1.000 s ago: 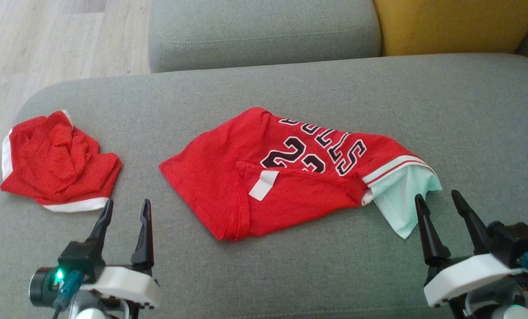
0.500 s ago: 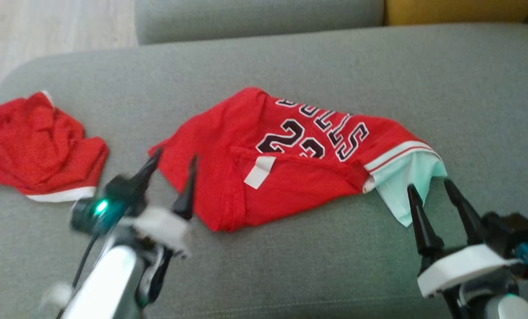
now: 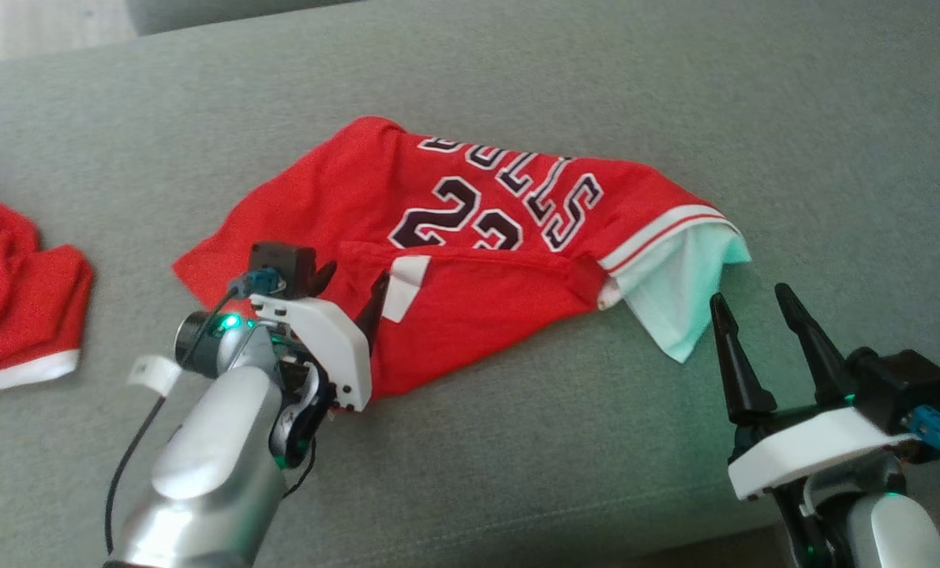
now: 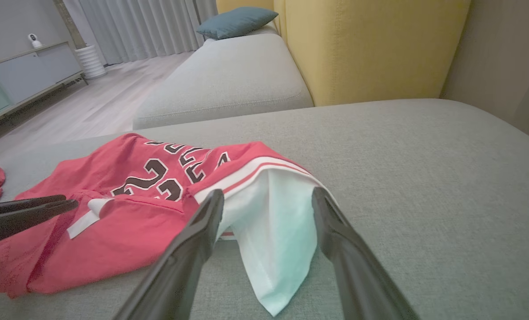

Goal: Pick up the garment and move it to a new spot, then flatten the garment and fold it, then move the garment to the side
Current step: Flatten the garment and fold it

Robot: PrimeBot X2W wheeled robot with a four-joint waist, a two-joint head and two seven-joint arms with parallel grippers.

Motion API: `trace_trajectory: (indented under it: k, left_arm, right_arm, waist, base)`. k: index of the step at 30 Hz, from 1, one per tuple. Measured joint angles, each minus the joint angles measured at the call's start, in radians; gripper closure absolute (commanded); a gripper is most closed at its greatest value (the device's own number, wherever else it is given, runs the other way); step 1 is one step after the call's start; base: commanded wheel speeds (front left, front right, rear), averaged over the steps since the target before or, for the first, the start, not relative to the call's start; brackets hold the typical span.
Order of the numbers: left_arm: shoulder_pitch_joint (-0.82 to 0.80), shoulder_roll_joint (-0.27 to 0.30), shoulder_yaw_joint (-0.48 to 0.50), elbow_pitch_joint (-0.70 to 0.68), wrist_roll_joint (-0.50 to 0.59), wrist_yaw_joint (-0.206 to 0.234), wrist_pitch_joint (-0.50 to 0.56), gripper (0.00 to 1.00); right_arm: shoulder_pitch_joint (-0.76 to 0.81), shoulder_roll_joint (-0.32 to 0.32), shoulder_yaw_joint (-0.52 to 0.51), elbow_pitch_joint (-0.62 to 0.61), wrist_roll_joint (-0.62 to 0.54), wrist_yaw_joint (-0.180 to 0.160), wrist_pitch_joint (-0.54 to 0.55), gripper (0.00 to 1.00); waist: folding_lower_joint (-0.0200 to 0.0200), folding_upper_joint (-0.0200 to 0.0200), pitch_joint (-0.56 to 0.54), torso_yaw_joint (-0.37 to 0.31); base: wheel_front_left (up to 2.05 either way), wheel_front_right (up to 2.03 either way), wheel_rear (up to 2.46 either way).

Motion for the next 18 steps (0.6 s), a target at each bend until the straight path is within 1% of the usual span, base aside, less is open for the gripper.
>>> trace_trajectory:
  k: [3, 4, 5, 8, 13, 15, 18]
  left_arm:
    - [-0.023, -0.009, 0.002, 0.067, -0.019, -0.002, 0.016, 0.0]
    - [-0.027, -0.01, 0.004, 0.085, -0.026, -0.006, 0.021, 0.47]
    - [-0.03, -0.011, 0.004, 0.1, -0.03, -0.01, 0.019, 1.0]
    - [-0.044, -0.01, 0.009, 0.123, -0.03, -0.009, -0.022, 1.0]
    - [-0.045, -0.003, 0.017, 0.119, -0.03, -0.009, -0.101, 1.0]
    - [-0.034, 0.01, 0.028, 0.079, -0.03, -0.007, -0.141, 1.0]
    - [0.006, 0.04, 0.037, -0.012, -0.029, 0.016, -0.176, 1.0]
  right_arm:
    - [-0.002, 0.0, 0.002, 0.008, 0.004, 0.0, -0.006, 0.0]
    - [-0.006, 0.0, 0.004, 0.013, 0.004, 0.0, -0.012, 0.0]
    - [-0.011, 0.0, 0.004, 0.016, 0.004, 0.0, -0.013, 0.0]
    - [-0.021, 0.0, 0.003, 0.019, 0.01, 0.0, -0.014, 0.0]
    - [-0.02, 0.0, -0.006, 0.028, 0.011, 0.0, -0.022, 0.0]
    - [-0.019, 0.0, -0.009, 0.029, 0.011, 0.0, -0.022, 0.0]
    - [-0.019, 0.0, -0.021, 0.03, 0.011, 0.0, -0.022, 0.0]
  waist:
    - [0.0, 0.0, 0.013, -0.021]
    - [0.0, 0.0, 0.016, -0.027]
    - [0.0, 0.0, 0.019, -0.031]
    - [0.0, 0.0, 0.023, -0.04]
    - [0.0, 0.0, 0.014, -0.032]
    - [0.0, 0.0, 0.007, -0.025]
    - [0.0, 0.0, -0.004, -0.011]
  base:
    - [0.0, 0.0, 0.0]
    - [0.0, 0.0, 0.0]
    - [0.0, 0.0, 0.0]
    - [0.0, 0.0, 0.0]
    - [0.0, 0.0, 0.0]
    - [0.0, 0.0, 0.0]
    - [0.0, 0.0, 0.0]
